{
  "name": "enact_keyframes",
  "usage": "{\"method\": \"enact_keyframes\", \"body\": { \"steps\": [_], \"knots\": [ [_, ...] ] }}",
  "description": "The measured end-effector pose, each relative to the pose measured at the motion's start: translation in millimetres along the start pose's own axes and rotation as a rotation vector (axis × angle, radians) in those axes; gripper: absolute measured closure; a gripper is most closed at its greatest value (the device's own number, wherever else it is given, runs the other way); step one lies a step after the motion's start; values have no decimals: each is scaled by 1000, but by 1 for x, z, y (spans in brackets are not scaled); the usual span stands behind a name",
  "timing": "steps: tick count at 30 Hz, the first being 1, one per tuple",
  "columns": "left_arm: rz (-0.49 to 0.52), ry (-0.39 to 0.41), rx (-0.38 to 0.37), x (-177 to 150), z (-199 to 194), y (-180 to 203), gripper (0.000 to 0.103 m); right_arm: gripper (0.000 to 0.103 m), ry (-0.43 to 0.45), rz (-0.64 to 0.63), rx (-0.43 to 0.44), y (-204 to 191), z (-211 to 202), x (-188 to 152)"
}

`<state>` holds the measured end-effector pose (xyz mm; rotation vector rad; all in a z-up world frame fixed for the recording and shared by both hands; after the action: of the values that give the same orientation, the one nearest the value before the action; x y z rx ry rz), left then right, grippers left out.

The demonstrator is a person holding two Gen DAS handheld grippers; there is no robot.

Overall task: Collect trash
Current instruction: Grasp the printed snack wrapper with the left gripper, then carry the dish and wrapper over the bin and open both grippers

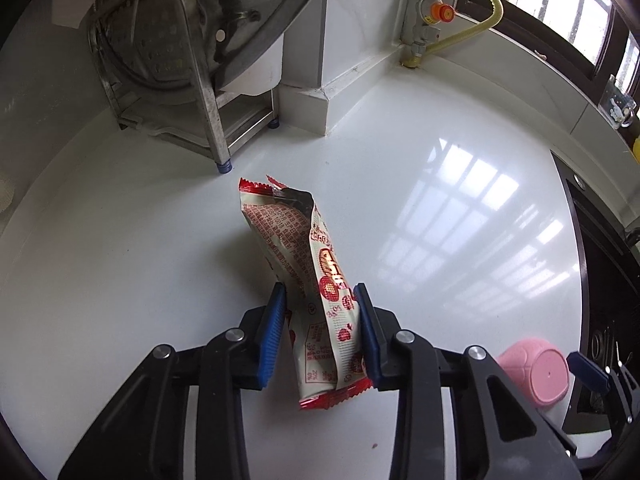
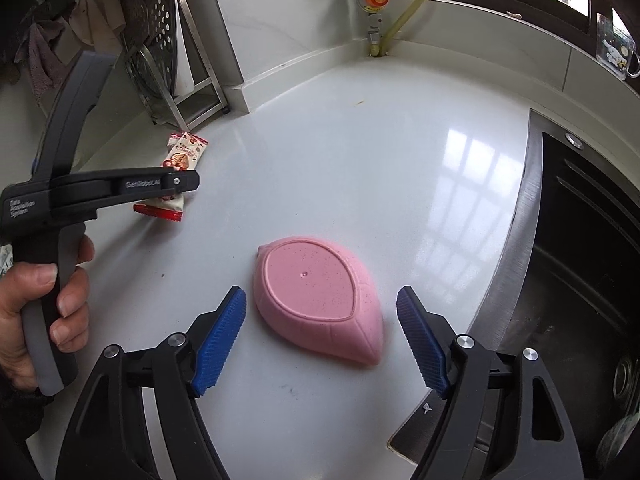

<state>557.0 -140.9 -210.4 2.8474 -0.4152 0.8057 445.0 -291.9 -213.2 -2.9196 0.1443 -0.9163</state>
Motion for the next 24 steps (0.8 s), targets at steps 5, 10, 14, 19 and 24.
{"method": "enact_keyframes", "body": {
  "steps": [5, 10, 14, 19, 24],
  "knots": [
    [51, 14, -34, -20, -25, -6, 69, 29, -18, -108, -41, -12, 9, 4],
    [67, 9, -76, -38, -42, -17, 70, 30, -30, -170, -46, -21, 15, 0],
    [72, 9, -94, -47, -51, -21, 70, 35, -36, -172, -33, -27, 14, -2],
    [91, 15, -110, -61, -66, -18, 70, 36, -38, -94, -4, -25, 5, -8],
    [127, 15, -116, -82, -86, -13, 70, 36, -29, -21, 24, -23, -16, -21]
  ]
}}
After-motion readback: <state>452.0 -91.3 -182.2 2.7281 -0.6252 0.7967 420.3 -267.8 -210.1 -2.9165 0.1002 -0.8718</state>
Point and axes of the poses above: each gripper's, at about its wrist camera, not at the fingertips, and z roughly the way its jaws point, y to its right, x to its top, the point moved 3 cm from there along z, roughly the way its jaws point, and after that the axes turned 2 degrees about -z, right-handed, at the moved point
